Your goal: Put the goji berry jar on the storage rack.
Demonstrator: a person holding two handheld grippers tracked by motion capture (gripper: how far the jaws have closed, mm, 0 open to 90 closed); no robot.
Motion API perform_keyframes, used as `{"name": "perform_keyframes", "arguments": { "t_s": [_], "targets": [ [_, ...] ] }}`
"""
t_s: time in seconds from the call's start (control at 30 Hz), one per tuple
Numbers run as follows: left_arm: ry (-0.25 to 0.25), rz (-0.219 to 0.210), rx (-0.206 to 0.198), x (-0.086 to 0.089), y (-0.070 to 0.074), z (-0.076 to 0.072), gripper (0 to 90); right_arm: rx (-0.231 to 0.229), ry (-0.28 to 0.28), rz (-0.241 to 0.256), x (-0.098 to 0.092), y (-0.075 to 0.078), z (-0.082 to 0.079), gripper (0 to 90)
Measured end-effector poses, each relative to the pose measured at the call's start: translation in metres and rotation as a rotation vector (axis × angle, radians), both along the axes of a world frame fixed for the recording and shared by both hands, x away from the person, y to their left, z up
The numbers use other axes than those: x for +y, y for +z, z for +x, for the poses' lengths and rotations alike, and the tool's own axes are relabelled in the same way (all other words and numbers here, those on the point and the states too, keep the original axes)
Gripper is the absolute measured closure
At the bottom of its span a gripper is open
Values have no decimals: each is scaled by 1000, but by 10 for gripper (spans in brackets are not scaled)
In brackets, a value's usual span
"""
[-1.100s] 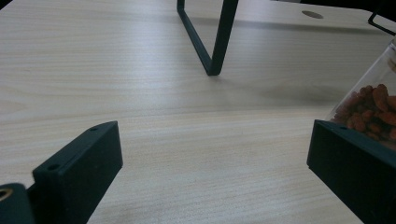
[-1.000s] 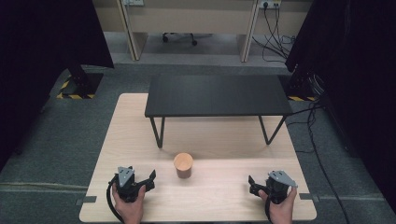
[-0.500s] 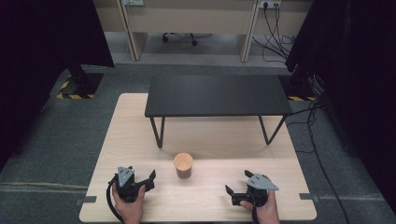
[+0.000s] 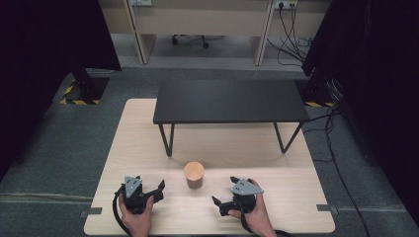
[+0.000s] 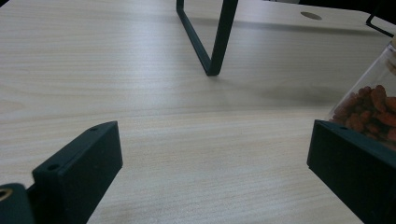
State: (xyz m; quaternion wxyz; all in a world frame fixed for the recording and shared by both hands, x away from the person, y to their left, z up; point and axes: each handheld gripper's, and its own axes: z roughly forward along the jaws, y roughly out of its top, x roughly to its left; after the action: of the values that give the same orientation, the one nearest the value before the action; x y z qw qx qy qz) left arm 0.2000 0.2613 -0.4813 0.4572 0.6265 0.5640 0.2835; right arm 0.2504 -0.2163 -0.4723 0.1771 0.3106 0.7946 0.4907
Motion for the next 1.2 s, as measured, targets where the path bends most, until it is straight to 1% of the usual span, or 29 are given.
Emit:
{"name": "perform_keyframes", "arguments": {
  "t_s": [0.07,0.1,0.13,0.17,0.3,0.5,0.67,0.7,0.87,1.07,1.17,1.2],
  "targets": [
    [-1,0,1,0,0,0,24,1,15,0,7,0,6,22],
    [-1,0,1,0,0,0,24,1,28,1,14,0,11,24],
    [-1,0,1,0,0,0,24,1,28,1,14,0,11,24],
    [-1,-1,2,0,0,0,24,3,44,1,21,0,17,25],
    [-3,-3,1,1,0,0,23,9,63,0,34,1,27,29],
    [-6,-4,0,1,0,0,23,14,75,7,42,0,36,33],
    [-8,-2,0,1,0,1,22,15,94,1,49,1,43,38],
    [-9,-1,-1,1,0,1,22,16,101,-2,52,1,47,40],
    [-9,-2,-1,1,0,1,22,17,109,-9,60,2,54,54],
    [-10,-2,-1,1,0,1,22,20,112,-24,68,4,60,86],
    [-11,-2,-1,1,0,1,22,16,113,-39,72,5,61,122],
    [-11,-2,-1,1,0,1,22,14,113,-47,74,5,61,149]
  ]
}}
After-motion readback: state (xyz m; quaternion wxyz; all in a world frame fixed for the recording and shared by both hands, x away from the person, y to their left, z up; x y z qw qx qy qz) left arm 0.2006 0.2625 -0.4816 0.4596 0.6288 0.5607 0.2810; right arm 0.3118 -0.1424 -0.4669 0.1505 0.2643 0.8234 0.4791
